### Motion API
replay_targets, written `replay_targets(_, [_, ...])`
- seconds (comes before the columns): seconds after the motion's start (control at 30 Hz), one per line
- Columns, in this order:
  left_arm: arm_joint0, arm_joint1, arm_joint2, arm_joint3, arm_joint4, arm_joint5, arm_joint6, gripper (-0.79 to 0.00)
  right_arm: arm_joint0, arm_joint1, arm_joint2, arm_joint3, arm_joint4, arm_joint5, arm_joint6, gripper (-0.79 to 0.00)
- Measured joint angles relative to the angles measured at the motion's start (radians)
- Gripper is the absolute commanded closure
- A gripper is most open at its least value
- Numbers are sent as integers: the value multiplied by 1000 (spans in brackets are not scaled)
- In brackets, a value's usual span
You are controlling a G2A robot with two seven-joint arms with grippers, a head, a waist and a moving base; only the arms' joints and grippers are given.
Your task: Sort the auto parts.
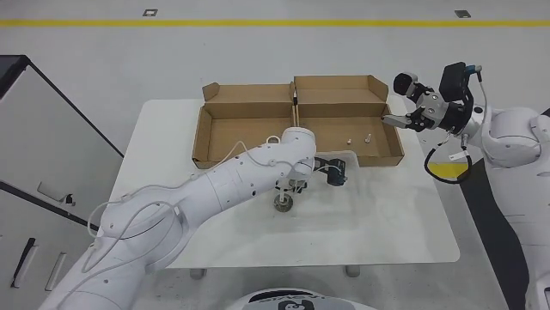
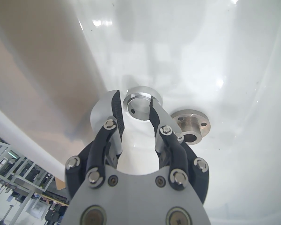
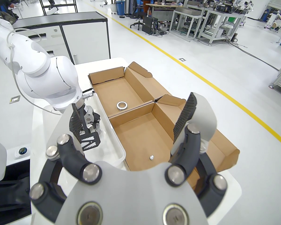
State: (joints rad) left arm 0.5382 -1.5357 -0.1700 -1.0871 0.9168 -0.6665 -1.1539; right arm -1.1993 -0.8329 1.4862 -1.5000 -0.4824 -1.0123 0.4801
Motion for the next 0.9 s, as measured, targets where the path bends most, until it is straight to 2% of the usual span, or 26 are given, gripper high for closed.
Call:
replay_targets(0.47, [-25, 17, 0, -8, -47, 17, -17, -351, 0, 0, 0, 0, 0, 0, 0, -785])
replay_targets(0.67, [-17, 23, 0, -9, -34, 20, -20, -345, 0, 0, 0, 0, 0, 0, 0, -785])
replay_targets(0.9, [5, 18, 0, -19, -13, 8, -8, -348, 0, 0, 0, 0, 0, 0, 0, -785])
